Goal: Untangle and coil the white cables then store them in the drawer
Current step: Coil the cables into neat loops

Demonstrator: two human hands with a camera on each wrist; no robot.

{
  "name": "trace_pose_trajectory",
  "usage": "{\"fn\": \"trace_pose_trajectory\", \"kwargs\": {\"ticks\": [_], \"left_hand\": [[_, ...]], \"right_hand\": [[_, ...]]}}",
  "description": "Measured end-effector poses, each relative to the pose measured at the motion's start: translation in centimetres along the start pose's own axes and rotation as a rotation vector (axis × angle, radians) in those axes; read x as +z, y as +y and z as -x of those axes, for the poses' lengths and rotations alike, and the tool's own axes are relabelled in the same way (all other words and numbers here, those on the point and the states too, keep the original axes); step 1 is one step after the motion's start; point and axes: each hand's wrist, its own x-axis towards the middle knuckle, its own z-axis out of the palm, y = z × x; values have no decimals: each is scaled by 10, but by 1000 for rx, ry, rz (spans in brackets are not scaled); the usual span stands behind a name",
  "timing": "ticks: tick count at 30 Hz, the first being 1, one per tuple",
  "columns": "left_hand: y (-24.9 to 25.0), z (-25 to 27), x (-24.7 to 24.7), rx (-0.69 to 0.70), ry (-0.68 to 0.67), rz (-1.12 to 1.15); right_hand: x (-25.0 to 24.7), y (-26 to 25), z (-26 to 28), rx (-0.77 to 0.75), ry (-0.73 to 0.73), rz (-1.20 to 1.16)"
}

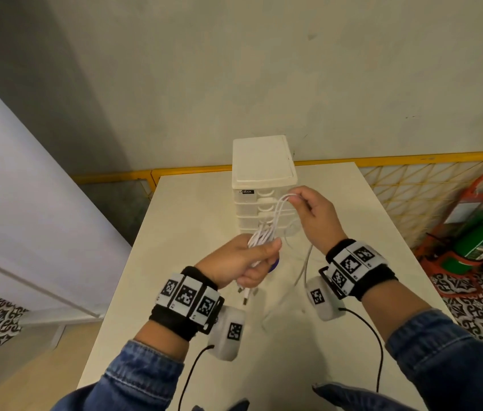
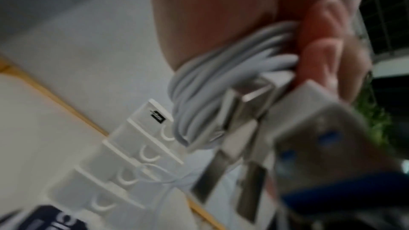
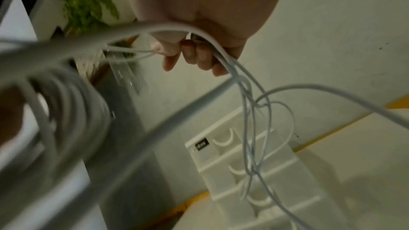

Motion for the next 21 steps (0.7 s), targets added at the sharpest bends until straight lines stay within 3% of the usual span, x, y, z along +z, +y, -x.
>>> {"fn": "trace_pose_trajectory", "kwargs": {"ticks": [4,7,13,17,19,21], "left_hand": [[21,-11,-1,277,-233,459],[29,-26,1,401,-167,778],[39,-38,-2,546,243,794],[49,-42,-11,605,561,673],[51,-43,-16,641,762,556],[50,-41,-21,651,989,276]], "right_hand": [[18,16,26,13,-230,174],[35,16,48,84,-306,168],[42,29,56,175,-378,193],[40,33,59,127,-424,305],[41,30,63,143,-513,312],[44,26,67,141,-620,284]]}}
